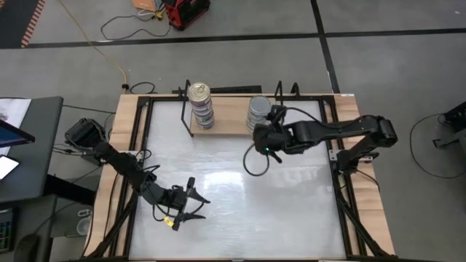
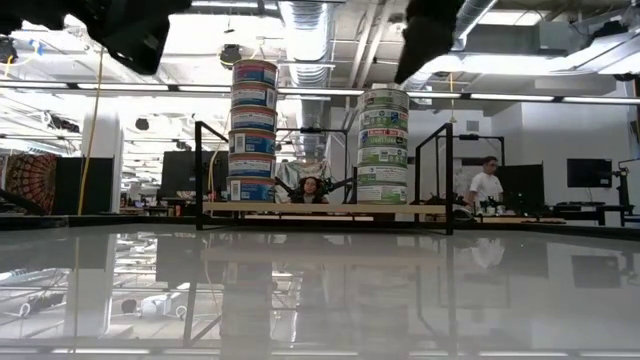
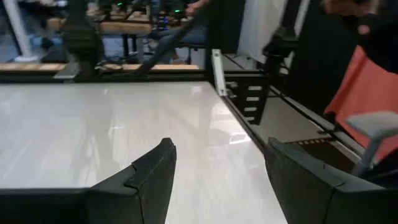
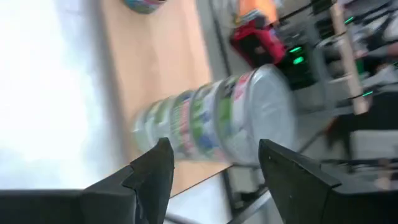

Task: Stack canned seafood by type on shelf
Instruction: Return to Home Position

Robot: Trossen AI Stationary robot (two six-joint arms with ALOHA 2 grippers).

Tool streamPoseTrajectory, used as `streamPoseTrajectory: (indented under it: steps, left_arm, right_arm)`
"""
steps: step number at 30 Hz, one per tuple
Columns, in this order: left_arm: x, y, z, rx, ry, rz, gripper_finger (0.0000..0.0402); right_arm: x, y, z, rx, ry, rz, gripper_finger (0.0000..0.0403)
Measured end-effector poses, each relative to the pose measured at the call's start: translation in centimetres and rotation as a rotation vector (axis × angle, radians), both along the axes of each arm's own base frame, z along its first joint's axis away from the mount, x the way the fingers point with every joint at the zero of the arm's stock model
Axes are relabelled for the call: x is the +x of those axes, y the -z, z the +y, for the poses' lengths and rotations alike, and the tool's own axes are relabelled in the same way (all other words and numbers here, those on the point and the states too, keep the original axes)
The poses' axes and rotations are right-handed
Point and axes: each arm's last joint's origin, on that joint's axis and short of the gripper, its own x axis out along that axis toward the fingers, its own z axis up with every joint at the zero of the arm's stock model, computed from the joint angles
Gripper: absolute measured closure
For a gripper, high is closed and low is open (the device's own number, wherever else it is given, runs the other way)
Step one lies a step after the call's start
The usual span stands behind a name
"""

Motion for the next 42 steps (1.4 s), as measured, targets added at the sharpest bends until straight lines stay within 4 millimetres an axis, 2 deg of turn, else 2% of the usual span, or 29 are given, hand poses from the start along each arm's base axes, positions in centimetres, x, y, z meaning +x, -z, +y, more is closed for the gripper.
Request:
streamPoseTrajectory:
  steps: [3, 7, 13, 19, 22, 26, 31, 37, 42]
  left_arm:
    - [-0.4, -0.4, -0.2, 0.035, 0.006, -0.018, 0.0169]
    - [-1.7, -2.1, 0.1, 0.044, -0.013, -0.017, 0.0169]
    - [-4.7, -3.9, 1.7, 0.045, -0.084, 0.066, 0.0169]
    - [-6.6, -3.0, 2.9, 0.056, -0.074, 0.060, 0.0172]
    - [-7.5, -2.2, 3.8, 0.048, -0.088, 0.054, 0.0181]
    - [-9.0, -1.7, 5.4, -0.008, -0.108, 0.013, 0.0197]
    - [-10.9, -0.5, 7.3, -0.076, -0.120, -0.044, 0.0215]
    - [-12.1, 2.1, 8.8, -0.057, -0.181, -0.006, 0.0231]
    - [-12.8, 2.1, 9.4, -0.080, -0.179, -0.005, 0.0258]
  right_arm:
    - [-1.1, 0.1, 1.0, 0.095, 0.016, -0.053, 0.0132]
    - [-3.3, 1.1, 1.9, 0.162, 0.020, -0.140, 0.0132]
    - [-6.0, 4.3, 3.1, 0.274, -0.066, -0.394, 0.0132]
    - [-7.7, 8.3, 3.0, 0.379, -0.124, -0.568, 0.0132]
    - [-7.9, 9.6, 3.0, 0.409, -0.153, -0.695, 0.0132]
    - [-8.2, 11.0, 3.1, 0.434, -0.204, -0.779, 0.0132]
    - [-8.7, 11.5, 3.1, 0.433, -0.243, -0.826, 0.0132]
    - [-9.7, 10.1, 2.9, 0.382, -0.290, -0.838, 0.0133]
    - [-11.1, 8.4, 2.3, 0.364, -0.306, -0.934, 0.0133]
